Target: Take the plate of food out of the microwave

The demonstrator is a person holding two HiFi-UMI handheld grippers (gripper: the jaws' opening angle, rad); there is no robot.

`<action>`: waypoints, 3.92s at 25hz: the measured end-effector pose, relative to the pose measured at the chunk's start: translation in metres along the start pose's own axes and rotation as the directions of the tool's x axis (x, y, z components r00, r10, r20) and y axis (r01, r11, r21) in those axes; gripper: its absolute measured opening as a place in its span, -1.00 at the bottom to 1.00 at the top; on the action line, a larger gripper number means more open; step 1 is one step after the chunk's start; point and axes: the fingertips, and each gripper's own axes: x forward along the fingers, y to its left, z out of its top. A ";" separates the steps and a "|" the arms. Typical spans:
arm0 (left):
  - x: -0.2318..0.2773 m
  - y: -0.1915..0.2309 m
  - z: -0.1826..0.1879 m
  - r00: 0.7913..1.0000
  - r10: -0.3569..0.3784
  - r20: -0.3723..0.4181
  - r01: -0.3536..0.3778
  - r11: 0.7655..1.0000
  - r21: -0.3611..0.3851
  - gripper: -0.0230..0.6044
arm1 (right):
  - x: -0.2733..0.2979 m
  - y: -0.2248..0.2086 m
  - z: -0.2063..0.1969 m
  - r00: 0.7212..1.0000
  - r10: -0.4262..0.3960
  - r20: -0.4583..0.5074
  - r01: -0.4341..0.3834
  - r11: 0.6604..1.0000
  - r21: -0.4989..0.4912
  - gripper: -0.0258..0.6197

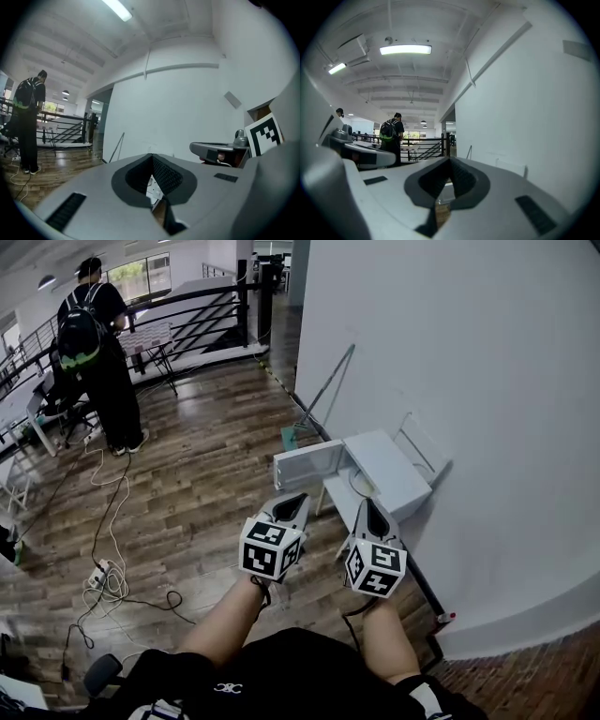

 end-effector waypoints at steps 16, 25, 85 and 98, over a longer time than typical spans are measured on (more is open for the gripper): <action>-0.018 0.059 -0.023 0.999 -0.034 -0.025 0.032 0.996 -0.078 -0.93 | 0.014 0.039 -0.019 0.996 -0.062 -0.057 0.060 0.997 -0.038 -0.88; 0.041 0.064 -0.030 0.999 -0.014 -0.051 0.010 0.997 -0.072 -0.93 | 0.063 0.003 -0.031 0.997 -0.056 -0.055 0.052 0.996 -0.079 -0.88; 0.524 0.113 -0.401 0.928 -0.254 -0.272 -0.061 0.618 -0.784 -0.09 | 0.295 -0.204 -0.308 0.836 -0.062 -0.546 -0.050 0.981 -0.188 -0.88; 0.633 0.093 -0.502 0.852 -0.255 -0.458 -0.221 0.618 -0.754 0.06 | 0.279 -0.278 -0.325 0.785 -0.226 -0.576 0.083 0.961 -0.263 -0.88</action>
